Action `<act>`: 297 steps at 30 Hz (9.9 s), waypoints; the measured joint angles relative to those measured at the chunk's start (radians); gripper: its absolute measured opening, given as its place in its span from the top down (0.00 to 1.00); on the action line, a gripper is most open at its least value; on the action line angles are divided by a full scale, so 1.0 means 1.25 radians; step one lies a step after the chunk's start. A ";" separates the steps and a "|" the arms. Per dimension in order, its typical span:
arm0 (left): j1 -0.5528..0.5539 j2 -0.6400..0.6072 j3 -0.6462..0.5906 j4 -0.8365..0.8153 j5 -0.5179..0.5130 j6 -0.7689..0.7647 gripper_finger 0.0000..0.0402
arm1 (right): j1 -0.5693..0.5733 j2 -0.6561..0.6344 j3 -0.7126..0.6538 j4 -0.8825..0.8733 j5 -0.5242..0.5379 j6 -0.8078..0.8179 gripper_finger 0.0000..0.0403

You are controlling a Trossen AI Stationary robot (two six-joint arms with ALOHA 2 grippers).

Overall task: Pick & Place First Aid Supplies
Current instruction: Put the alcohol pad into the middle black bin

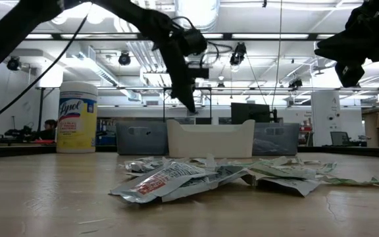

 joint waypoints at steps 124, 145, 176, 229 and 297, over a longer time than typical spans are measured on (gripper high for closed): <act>-0.554 -0.019 -0.324 0.087 0.347 -0.374 0.73 | 0.000 0.000 0.000 0.000 0.000 0.000 0.84; -0.548 -0.011 -0.325 0.086 0.348 -0.377 0.99 | 0.000 0.000 0.000 0.000 0.000 0.000 0.84; -0.463 -0.047 -0.144 0.295 0.040 -0.331 1.00 | 0.000 0.000 0.000 0.000 0.000 0.000 0.84; 0.074 0.000 0.030 -0.078 0.205 0.433 1.00 | 0.000 0.000 0.000 0.000 0.000 0.000 0.84; 0.003 0.022 0.376 -0.509 0.201 -0.112 0.70 | 0.000 0.000 0.000 0.000 0.000 0.000 0.84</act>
